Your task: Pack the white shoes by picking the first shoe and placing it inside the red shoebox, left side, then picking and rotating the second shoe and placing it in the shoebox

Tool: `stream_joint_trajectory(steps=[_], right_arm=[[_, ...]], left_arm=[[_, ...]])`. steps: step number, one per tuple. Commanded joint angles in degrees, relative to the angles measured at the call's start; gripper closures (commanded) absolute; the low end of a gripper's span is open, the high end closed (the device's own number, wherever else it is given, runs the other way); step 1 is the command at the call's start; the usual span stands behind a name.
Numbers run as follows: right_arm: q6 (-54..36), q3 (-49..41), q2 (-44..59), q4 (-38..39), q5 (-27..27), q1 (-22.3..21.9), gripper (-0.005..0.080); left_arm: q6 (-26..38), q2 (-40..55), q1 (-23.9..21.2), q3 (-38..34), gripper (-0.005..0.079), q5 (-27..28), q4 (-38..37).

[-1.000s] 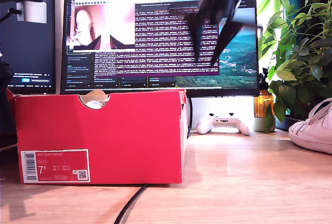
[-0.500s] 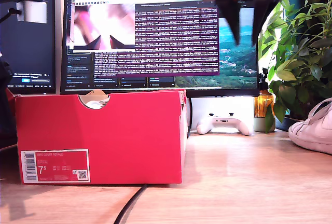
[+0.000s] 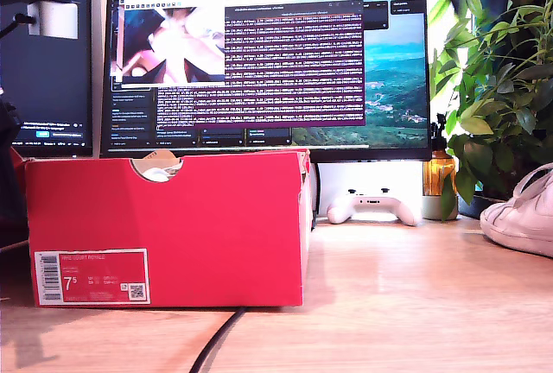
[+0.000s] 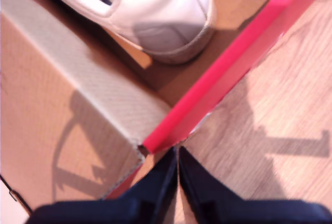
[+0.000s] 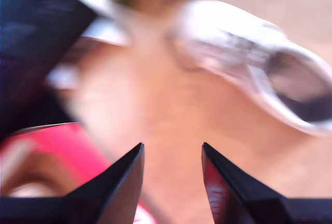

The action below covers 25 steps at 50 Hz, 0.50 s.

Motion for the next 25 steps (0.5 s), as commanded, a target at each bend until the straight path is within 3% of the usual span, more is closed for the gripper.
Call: stream_joint_trajectory(steps=[1,13,19,25], right_arm=[[1.05,-3.58,-0.63,0.17,0.00,-0.66,0.0430],[5.95,-13.42,-3.32,0.15,-0.66,-2.95,0.0424],[7.32,-18.12,-4.70,0.15,-1.31,-4.33,0.0318],[7.41,-21.11,-5.60,0.15,-1.75,-5.99,0.0308]], left_arm=[[-0.42,0.24,-0.20,-0.50,0.0760,0.09,0.44],[-0.42,0.24,-0.20,-0.50,0.0760,0.09,0.44],[-0.42,0.24,-0.20,-0.50,0.0760,0.09,0.44],[-0.42,0.24,-0.20,-0.50,0.0760,0.09,0.44]])
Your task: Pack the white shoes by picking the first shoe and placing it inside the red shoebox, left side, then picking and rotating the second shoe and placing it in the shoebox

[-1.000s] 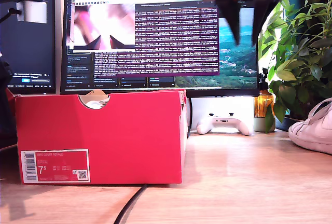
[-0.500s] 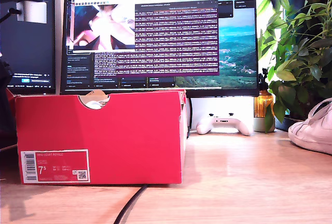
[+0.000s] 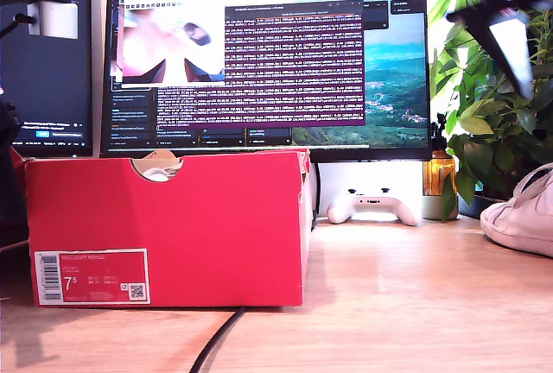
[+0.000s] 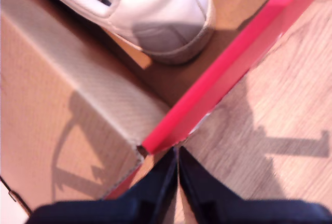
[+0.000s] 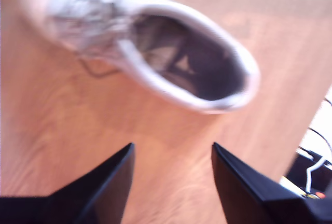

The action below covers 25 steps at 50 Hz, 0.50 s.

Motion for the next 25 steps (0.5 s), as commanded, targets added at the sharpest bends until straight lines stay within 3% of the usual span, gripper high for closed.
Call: stream_joint_trajectory(steps=[1,11,25], right_arm=[[0.17,-1.51,-1.05,0.13,-0.15,-0.87,0.0305],[-0.85,-3.58,-1.92,0.11,0.52,-2.05,0.0103],[1.09,-8.81,-2.32,0.11,-0.72,-4.98,0.0101]], left_arm=[[-0.42,0.24,-0.20,-0.50,0.0760,0.11,0.44],[-0.42,0.24,-0.20,-0.50,0.0760,0.11,0.44],[-0.42,0.24,-0.20,-0.50,0.0760,0.11,0.44]])
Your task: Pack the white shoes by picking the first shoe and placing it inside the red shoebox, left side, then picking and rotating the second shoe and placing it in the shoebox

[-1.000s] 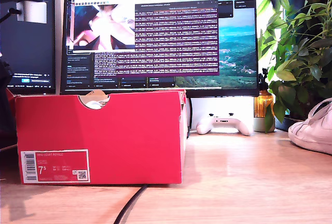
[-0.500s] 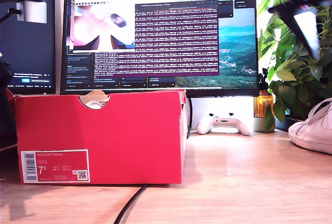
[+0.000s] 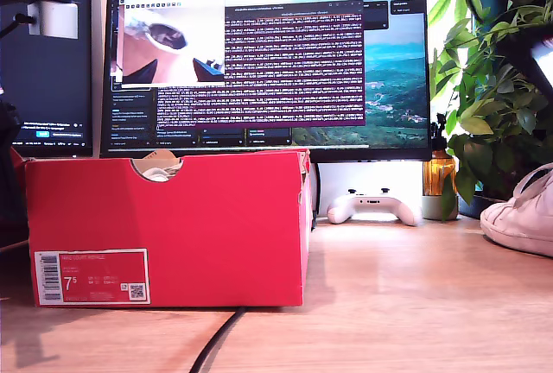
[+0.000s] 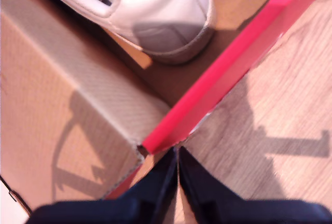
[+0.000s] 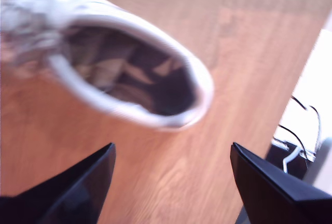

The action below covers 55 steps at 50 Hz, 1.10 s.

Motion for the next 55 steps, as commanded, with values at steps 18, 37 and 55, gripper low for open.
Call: stream_joint_trajectory(steps=[18,37,55], right_arm=[[8.02,-8.94,-1.22,0.04,1.07,-3.19,0.0116],[9.18,-13.57,-1.20,9.94,0.39,-4.46,0.0131],[9.97,-20.68,-1.18,16.98,-2.97,-6.10,0.0366]], left_arm=[[-0.42,0.24,-0.20,-0.50,0.0760,0.09,0.42],[-0.42,0.24,-0.20,-0.50,0.0760,0.09,0.42],[-0.42,0.24,-0.20,-0.50,0.0760,0.09,0.42]])
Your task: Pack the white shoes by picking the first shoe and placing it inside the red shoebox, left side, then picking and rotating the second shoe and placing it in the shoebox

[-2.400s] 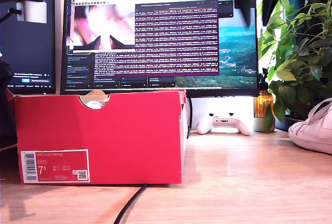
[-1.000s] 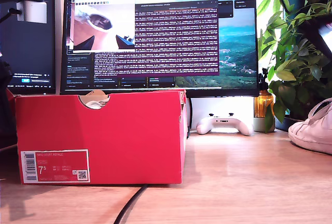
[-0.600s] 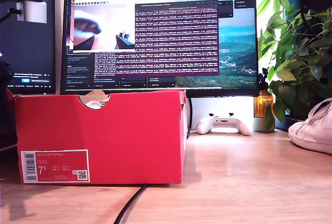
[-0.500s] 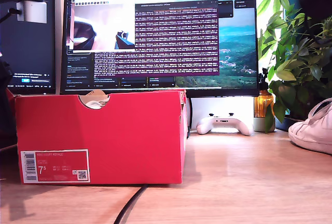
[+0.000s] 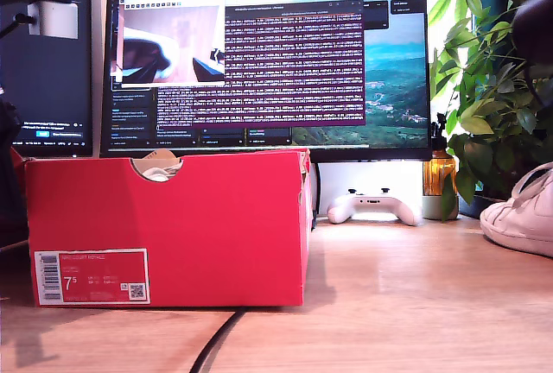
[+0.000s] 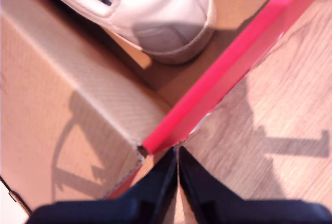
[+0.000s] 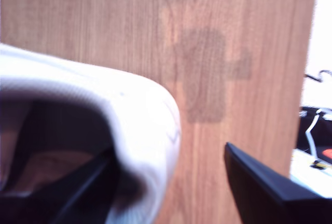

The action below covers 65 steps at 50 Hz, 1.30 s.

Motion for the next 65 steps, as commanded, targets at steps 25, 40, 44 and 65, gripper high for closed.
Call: stream_joint_trajectory(steps=[25,40,44,65], right_arm=[[-14.03,1.16,-0.83,0.85,1.51,-0.70,0.0765],[-48.24,9.49,-0.83,-3.96,6.08,-0.63,0.0765],[-62.01,11.39,-0.83,-4.81,5.07,-0.66,0.0765],[-98.18,20.48,-0.83,1.25,-7.08,1.62,0.0765]], left_arm=[[-0.42,0.24,-0.20,-0.50,0.0760,0.09,0.44],[-0.42,0.24,-0.20,-0.50,0.0760,0.09,0.44],[-0.42,0.24,-0.20,-0.50,0.0760,0.09,0.44],[-0.42,0.24,-0.20,-0.50,0.0760,0.09,0.44]])
